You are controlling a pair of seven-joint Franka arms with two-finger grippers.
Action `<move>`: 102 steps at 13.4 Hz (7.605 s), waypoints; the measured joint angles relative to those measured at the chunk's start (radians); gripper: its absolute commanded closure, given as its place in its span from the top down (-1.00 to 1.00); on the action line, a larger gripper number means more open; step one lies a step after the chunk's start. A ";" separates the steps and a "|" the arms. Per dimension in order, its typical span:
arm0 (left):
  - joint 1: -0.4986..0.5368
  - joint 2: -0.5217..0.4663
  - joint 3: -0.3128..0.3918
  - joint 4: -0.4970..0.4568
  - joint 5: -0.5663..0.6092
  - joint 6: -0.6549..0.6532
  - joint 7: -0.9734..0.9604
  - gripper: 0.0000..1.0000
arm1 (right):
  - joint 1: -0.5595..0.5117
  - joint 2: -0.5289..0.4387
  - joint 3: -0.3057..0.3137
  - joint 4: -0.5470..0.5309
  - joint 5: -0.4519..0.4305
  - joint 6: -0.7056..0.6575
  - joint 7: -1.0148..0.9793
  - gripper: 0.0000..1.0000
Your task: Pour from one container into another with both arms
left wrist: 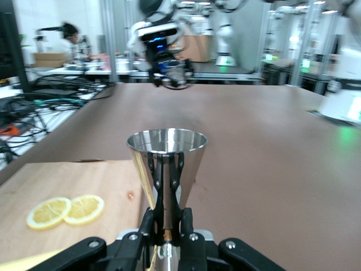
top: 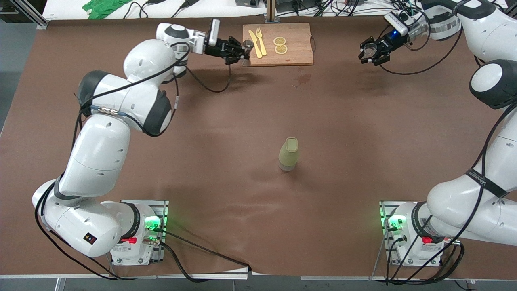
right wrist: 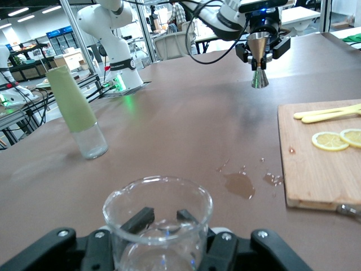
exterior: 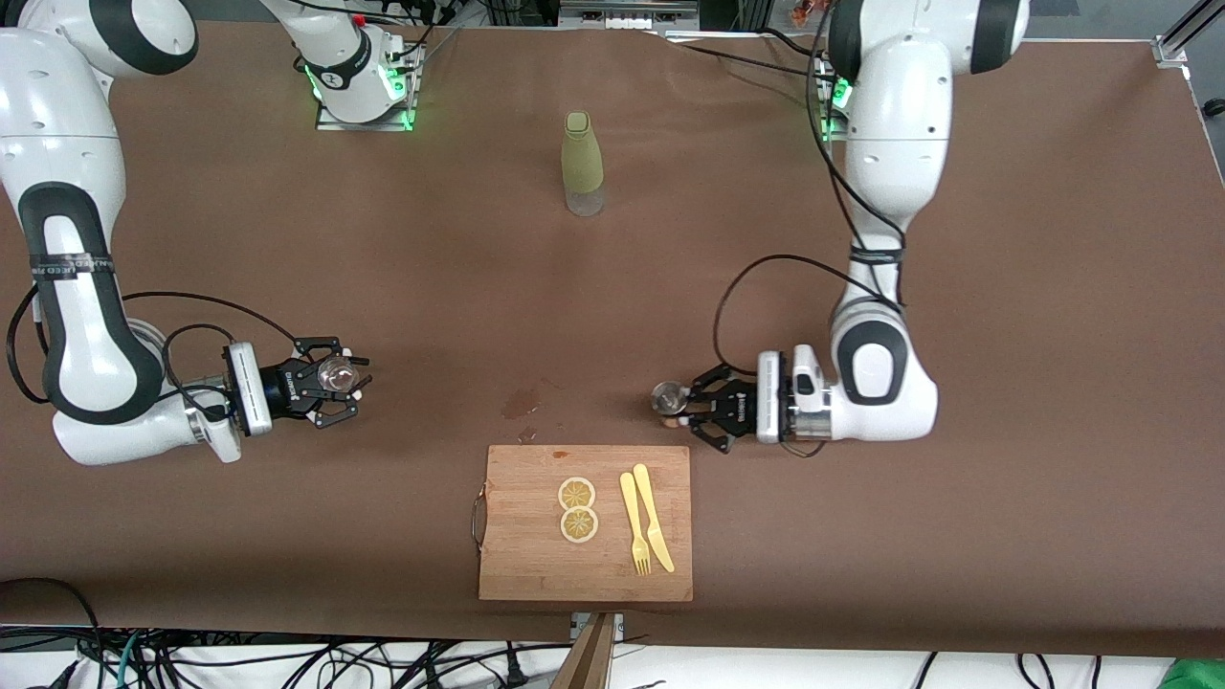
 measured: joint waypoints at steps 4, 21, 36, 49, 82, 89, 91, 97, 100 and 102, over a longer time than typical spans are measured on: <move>0.142 -0.002 0.000 -0.029 0.206 -0.244 0.182 -1.00 | 0.000 0.017 -0.045 -0.022 0.007 -0.007 -0.102 -0.43; 0.371 0.051 0.057 -0.106 0.637 -0.489 0.529 -1.00 | -0.023 0.173 -0.125 -0.036 0.068 -0.006 -0.358 -0.21; 0.375 0.080 0.095 -0.095 0.637 -0.494 0.556 -0.53 | -0.028 0.190 -0.210 -0.034 0.098 -0.090 -0.376 1.00; 0.376 0.079 0.132 -0.071 0.637 -0.462 0.566 1.00 | -0.055 0.159 -0.343 0.165 0.098 -0.316 -0.244 1.00; 0.344 -0.963 -0.104 -0.203 1.631 -0.023 -1.874 1.00 | 0.303 -0.577 -0.354 0.248 -0.656 -0.470 2.041 1.00; 0.366 -0.988 -0.280 -0.221 1.673 -0.037 -2.159 1.00 | 0.312 -0.770 -0.353 -0.040 -0.689 -0.221 2.059 1.00; 0.376 -0.989 -0.339 -0.221 1.677 -0.041 -2.247 1.00 | 0.311 -0.816 -0.353 -0.058 -0.690 -0.207 2.059 1.00; 0.421 -0.993 -0.393 -0.221 1.678 -0.048 -2.313 1.00 | 0.312 -0.899 -0.348 -0.139 -0.690 -0.195 2.060 1.00; 0.423 -0.993 -0.394 -0.221 1.678 -0.048 -2.313 1.00 | 0.318 -0.939 -0.339 -0.193 -0.700 -0.194 2.060 1.00; 0.423 -0.993 -0.396 -0.221 1.678 -0.048 -2.312 1.00 | 0.335 -0.950 -0.334 -0.204 -0.729 -0.193 2.060 1.00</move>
